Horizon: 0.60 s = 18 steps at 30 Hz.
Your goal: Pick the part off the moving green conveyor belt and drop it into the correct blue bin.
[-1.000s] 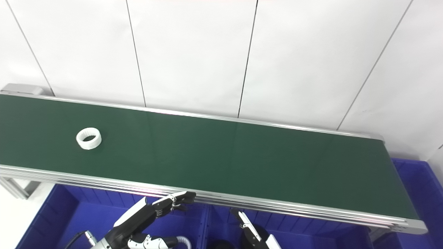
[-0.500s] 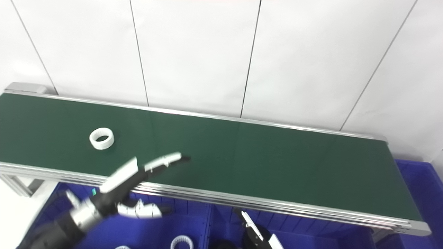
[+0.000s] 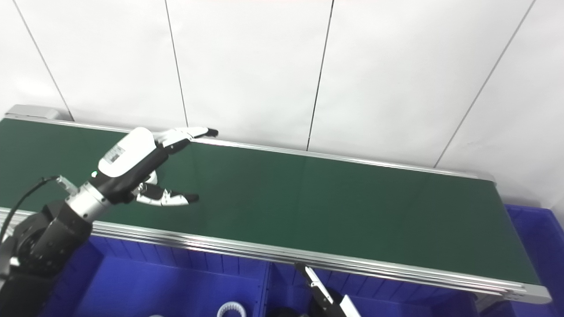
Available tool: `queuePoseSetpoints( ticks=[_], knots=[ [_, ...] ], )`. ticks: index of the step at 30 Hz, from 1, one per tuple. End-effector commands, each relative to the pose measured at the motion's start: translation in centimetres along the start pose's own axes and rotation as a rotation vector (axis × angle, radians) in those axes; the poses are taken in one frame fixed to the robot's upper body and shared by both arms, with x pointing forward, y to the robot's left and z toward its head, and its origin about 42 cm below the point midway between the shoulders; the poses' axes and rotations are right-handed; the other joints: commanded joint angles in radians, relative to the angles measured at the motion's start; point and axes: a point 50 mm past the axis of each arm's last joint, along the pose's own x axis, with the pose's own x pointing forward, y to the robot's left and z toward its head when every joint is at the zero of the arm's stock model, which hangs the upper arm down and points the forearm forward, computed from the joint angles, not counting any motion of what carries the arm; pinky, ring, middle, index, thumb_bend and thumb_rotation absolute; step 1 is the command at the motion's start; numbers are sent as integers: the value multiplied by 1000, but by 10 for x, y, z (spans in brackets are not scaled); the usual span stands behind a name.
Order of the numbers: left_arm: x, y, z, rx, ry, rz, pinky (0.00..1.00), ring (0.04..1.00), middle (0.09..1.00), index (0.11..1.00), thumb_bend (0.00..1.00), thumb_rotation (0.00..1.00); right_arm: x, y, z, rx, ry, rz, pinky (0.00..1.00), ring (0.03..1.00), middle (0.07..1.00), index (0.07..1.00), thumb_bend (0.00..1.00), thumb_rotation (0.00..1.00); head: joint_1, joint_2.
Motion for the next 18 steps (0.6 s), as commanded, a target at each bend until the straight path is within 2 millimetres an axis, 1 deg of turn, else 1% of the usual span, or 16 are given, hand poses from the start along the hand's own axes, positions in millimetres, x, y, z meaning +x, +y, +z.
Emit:
queuePoseSetpoints(
  ticks=[1, 3, 4, 9, 12, 16, 18],
  knots=[
    [11, 22, -9, 84, -27, 85, 784, 832, 853, 851, 792, 33, 2, -5, 9, -14, -71, -18, 951, 985, 1000, 985, 528, 1000, -2, 2],
    [14, 19, -19, 120, -13, 88, 817, 824, 841, 844, 811, 32, 1, -5, 9, -16, -71, -18, 950, 986, 1000, 986, 526, 1000, -5, 2],
    [15, 17, -24, 139, 2, 83, 827, 823, 841, 847, 819, 47, 1, -5, 9, -16, -71, -20, 953, 988, 1000, 986, 527, 1000, -5, 3],
    [23, 3, -53, 188, 98, 38, 845, 810, 838, 852, 857, 76, -1, -6, 8, -22, -64, -28, 956, 989, 1000, 983, 528, 1000, -12, 3],
    [27, -8, -74, 190, 154, 2, 830, 815, 849, 857, 915, 58, -2, -8, 9, -33, -64, -35, 947, 985, 1000, 980, 519, 1000, -18, 5],
    [31, -23, -92, 202, 220, -51, 836, 824, 859, 864, 940, 69, -3, -11, 10, -34, -58, -38, 940, 980, 1000, 979, 523, 1000, -17, 6],
    [33, -31, -101, 197, 263, -89, 819, 831, 869, 875, 940, 71, -3, -12, 11, -31, -58, -39, 935, 977, 999, 979, 521, 1000, -18, 7]
  ],
)
